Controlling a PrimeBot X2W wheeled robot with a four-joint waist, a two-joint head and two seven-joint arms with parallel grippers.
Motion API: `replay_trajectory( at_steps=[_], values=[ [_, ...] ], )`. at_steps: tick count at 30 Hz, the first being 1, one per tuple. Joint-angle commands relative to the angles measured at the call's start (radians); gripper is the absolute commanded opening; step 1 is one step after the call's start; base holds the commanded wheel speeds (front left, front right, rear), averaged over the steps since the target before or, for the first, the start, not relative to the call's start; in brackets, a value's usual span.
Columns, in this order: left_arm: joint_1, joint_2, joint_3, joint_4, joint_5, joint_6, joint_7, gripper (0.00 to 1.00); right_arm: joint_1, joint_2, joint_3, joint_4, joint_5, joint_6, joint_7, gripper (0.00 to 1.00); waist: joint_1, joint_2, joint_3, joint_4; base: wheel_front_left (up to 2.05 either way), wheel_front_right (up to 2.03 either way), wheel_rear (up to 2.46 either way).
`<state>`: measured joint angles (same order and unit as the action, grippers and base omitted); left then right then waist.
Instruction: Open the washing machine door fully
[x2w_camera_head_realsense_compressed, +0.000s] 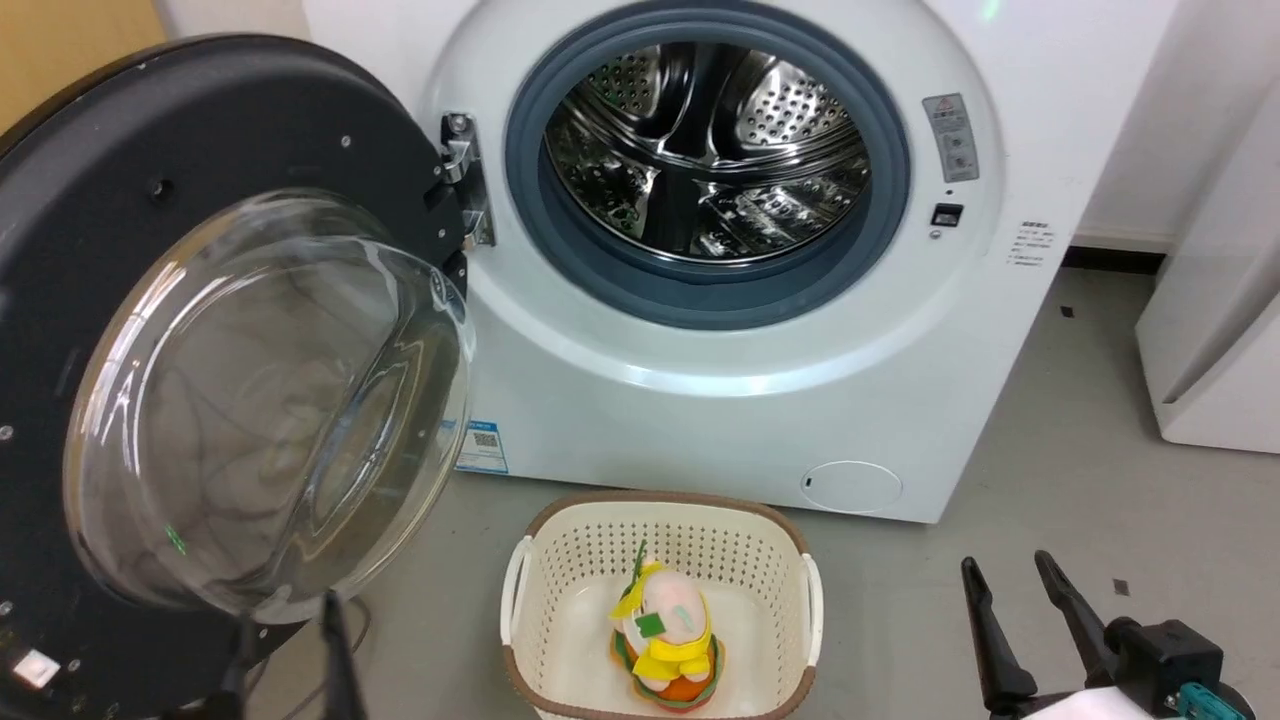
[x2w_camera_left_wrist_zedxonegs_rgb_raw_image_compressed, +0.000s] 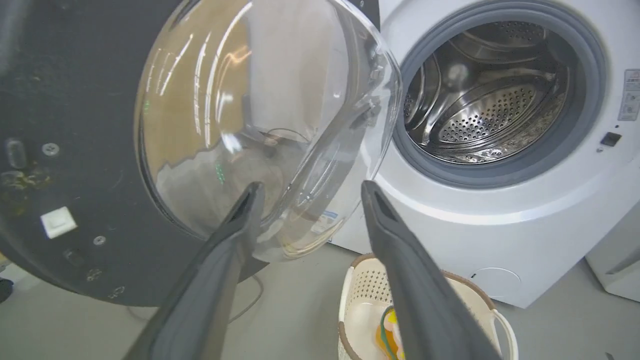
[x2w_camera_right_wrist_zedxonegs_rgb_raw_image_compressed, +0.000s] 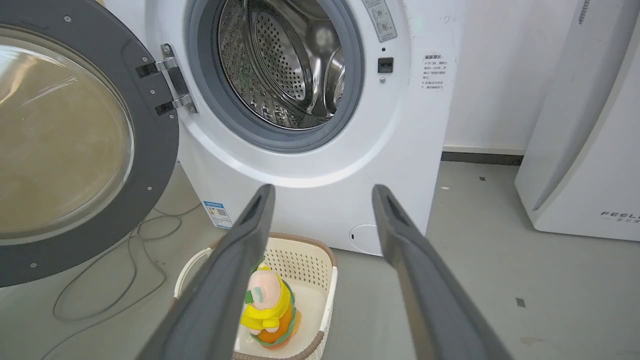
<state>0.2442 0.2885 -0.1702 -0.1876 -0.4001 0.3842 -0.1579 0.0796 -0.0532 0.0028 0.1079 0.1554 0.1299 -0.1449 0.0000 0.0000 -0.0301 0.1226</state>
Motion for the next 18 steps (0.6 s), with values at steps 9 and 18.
replay_trajectory(
  at_steps=[9, 18],
  values=[
    [-0.062, -0.012, -0.1, 0.071, 0.063, -0.04, -0.007, 1.0, 0.024, 0.003, -0.004, -0.048, -0.059, 0.001, 0.034, 1.0, 0.0, 0.0, -0.016, -0.075, 0.0, 0.0, 0.0],
    [-0.138, 0.025, -0.134, 0.12, 0.121, -0.058, 0.0, 1.0, 0.047, 0.003, -0.003, -0.096, -0.12, 0.001, 0.063, 1.0, 0.0, 0.0, -0.016, -0.157, 0.0, 0.0, 0.0]
  ],
)
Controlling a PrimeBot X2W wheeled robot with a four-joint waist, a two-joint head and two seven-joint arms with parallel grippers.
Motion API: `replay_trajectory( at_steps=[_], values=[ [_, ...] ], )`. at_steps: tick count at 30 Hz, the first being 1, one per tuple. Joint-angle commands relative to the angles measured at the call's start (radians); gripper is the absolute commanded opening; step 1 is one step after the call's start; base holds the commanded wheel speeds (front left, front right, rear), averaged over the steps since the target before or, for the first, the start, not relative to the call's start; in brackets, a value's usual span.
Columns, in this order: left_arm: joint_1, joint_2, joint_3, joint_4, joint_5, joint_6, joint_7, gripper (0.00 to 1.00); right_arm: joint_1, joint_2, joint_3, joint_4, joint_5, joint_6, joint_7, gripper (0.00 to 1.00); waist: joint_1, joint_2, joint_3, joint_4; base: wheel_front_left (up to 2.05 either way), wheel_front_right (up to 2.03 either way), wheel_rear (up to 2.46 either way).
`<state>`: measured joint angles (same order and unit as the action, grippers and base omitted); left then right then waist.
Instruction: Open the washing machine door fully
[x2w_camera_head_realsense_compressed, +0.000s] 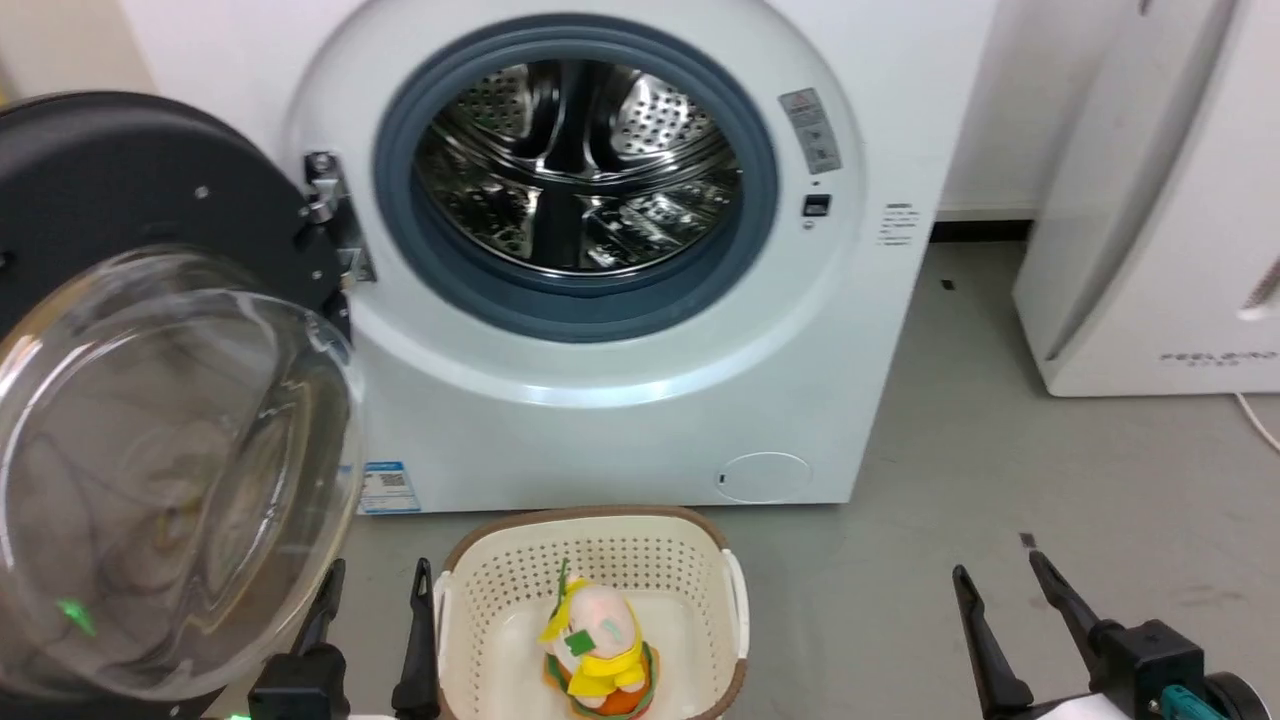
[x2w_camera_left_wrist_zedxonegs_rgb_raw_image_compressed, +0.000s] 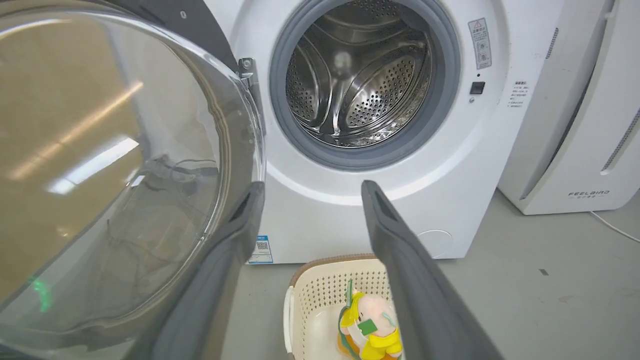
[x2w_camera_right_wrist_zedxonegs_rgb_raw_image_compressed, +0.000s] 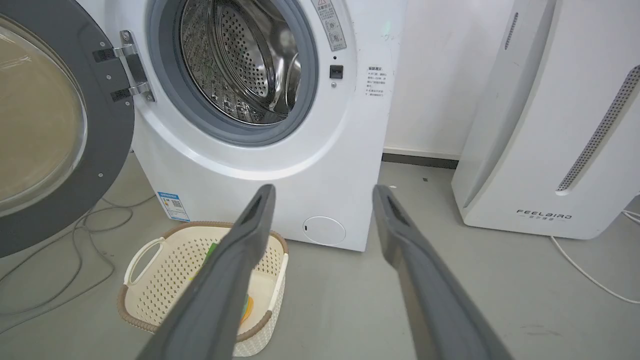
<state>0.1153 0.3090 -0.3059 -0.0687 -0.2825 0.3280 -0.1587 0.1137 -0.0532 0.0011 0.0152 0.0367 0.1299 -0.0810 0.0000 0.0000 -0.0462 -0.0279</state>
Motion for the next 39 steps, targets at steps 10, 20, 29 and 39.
replay_trajectory(
  at_steps=[10, 20, 29, 39],
  values=[
    [-0.001, 0.008, -0.002, 0.0, 0.002, 0.01, 0.012, 1.0, 0.027, 0.003, 0.005, -0.02, 0.018, 0.001, 0.007, 1.0, 0.0, 0.0, 0.005, -0.054, 0.0, 0.0, 0.0],
    [0.005, 0.011, -0.002, -0.004, -0.013, 0.003, 0.014, 0.0, 0.009, 0.0, 0.005, -0.016, 0.03, 0.0, 0.009, 0.0, 0.0, 0.0, 0.012, -0.049, 0.0, 0.0, 0.0],
    [-0.004, -0.008, 0.02, 0.001, 0.009, -0.02, 0.025, 0.0, 0.0, 0.0, 0.004, -0.016, 0.026, 0.0, 0.014, 0.0, 0.0, 0.0, 0.015, -0.044, 0.0, 0.0, 0.0],
    [-0.013, -0.03, 0.044, 0.007, 0.032, -0.047, 0.036, 0.0, -0.009, 0.0, 0.004, -0.015, 0.02, 0.0, 0.02, 0.0, 0.0, 0.0, 0.018, -0.038, 0.0, 0.0, 0.0]
  ],
)
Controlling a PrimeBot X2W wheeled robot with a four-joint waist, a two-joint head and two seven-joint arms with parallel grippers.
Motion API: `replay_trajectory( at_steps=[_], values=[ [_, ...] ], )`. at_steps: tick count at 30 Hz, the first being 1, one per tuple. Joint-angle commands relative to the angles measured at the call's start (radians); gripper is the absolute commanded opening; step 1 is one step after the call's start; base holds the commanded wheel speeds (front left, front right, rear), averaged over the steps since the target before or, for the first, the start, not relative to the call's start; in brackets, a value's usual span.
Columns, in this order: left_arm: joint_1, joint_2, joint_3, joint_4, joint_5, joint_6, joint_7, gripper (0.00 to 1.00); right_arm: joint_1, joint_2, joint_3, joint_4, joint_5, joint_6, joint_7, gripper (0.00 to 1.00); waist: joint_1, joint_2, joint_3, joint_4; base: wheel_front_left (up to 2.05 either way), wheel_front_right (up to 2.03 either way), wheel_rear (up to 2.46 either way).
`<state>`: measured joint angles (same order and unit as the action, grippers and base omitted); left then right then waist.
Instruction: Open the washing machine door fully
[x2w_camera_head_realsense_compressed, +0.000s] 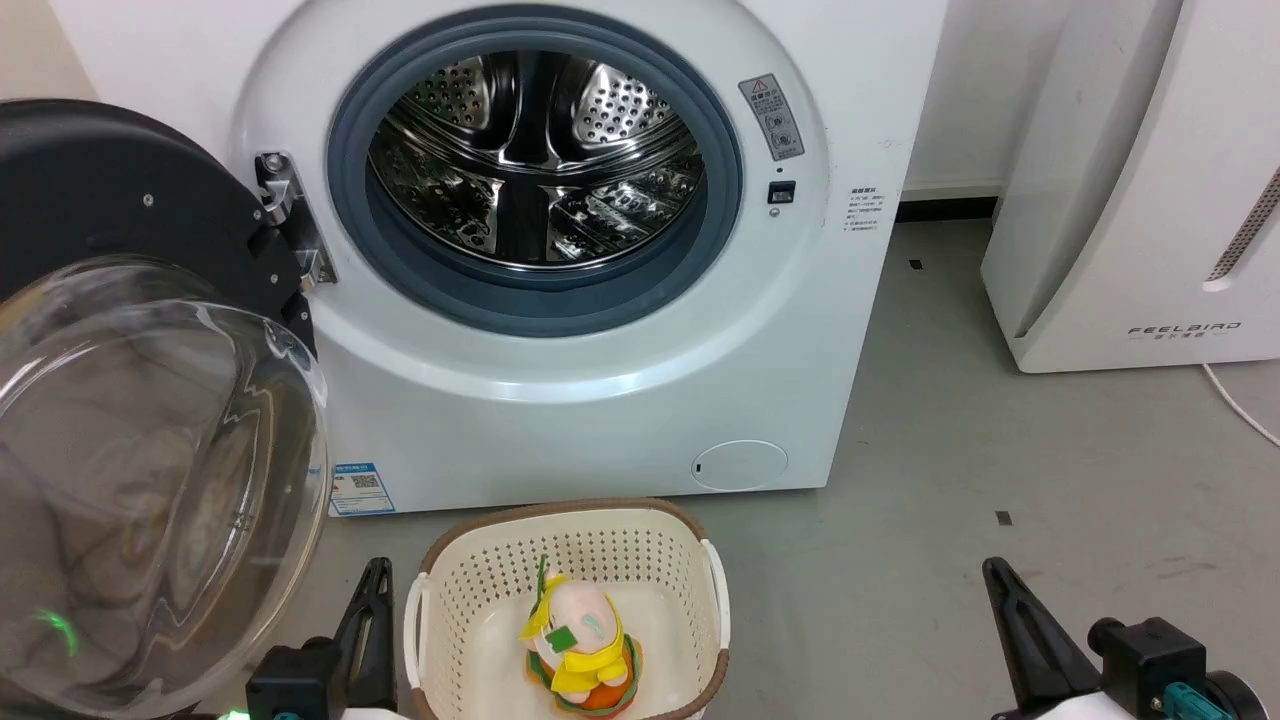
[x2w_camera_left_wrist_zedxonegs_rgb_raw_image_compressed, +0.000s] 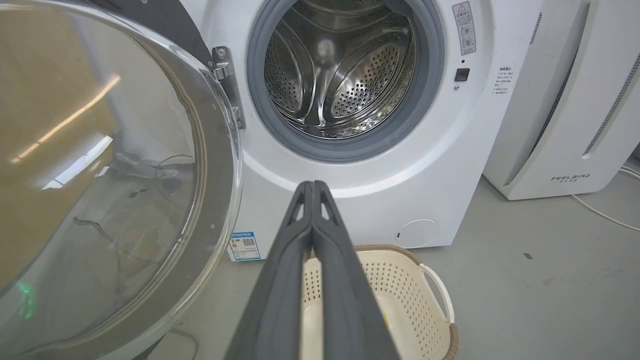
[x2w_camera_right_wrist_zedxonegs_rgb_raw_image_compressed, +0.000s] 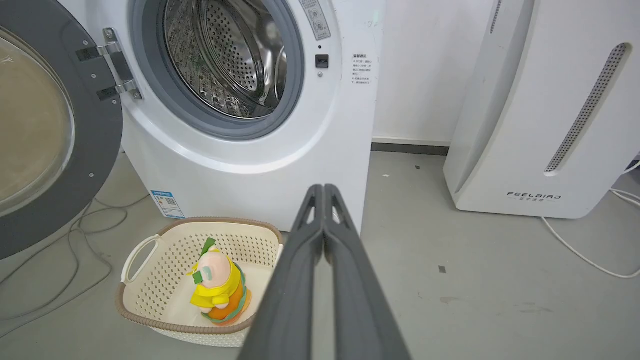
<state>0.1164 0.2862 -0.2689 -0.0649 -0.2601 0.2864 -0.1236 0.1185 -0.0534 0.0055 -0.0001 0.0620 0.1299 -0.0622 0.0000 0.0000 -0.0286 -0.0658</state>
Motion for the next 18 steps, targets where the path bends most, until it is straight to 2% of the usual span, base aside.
replay_trajectory(
  at_steps=[1, 18],
  values=[
    [-0.015, -0.009, 0.01, 0.004, 0.012, -0.008, 0.002, 0.0, -0.015, 0.001, -0.001, 0.0, -0.006, 0.0, 0.002, 0.0, 0.0, 0.0, 0.0, 0.001, 0.0, 0.0, 0.0],
    [-0.032, -0.046, 0.052, 0.014, 0.052, -0.053, 0.022, 0.0, -0.032, 0.001, -0.001, 0.0, -0.015, 0.0, 0.011, 0.0, 0.0, 0.0, 0.005, 0.011, 0.0, 0.0, 0.0]
  ],
)
